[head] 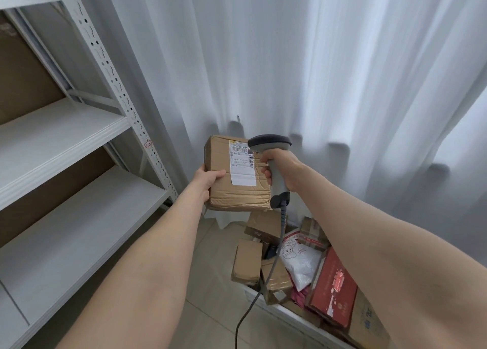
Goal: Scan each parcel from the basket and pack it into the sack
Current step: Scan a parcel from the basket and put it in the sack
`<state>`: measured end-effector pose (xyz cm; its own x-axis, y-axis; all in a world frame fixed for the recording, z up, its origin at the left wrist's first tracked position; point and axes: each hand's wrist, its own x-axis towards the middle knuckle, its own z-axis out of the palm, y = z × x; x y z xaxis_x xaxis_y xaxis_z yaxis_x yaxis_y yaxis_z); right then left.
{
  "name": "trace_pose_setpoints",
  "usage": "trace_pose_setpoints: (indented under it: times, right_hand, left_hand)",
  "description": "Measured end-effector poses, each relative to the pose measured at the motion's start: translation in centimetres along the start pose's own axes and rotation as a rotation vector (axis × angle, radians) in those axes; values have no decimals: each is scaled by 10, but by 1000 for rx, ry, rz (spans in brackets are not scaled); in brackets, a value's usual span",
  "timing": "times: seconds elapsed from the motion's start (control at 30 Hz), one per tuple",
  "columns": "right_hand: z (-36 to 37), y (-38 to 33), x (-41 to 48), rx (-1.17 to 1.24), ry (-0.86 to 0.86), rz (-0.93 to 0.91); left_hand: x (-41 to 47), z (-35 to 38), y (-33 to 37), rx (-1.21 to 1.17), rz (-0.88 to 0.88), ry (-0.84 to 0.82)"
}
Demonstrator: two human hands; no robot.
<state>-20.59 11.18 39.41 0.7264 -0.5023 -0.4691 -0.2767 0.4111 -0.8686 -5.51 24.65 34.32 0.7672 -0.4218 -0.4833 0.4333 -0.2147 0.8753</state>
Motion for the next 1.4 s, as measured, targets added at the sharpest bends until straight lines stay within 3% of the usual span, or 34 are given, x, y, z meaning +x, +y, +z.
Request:
trace_pose_setpoints:
  times: [0.27, 0.5, 1.0, 1.4]
  right_hand:
    - [20, 5, 3, 15, 7, 21]
    - [76, 30, 17, 40, 27, 43]
    - [286, 153, -42, -235, -478, 168]
    - [402, 289, -170, -390, -719, 225]
  left_hand:
    - [-9, -22, 1, -24, 18, 55]
    - [-26, -87, -5, -66, 48, 260]
    - [-180, -287, -116, -267, -48, 874]
    - [-337, -409, -245, -444, -100, 1119]
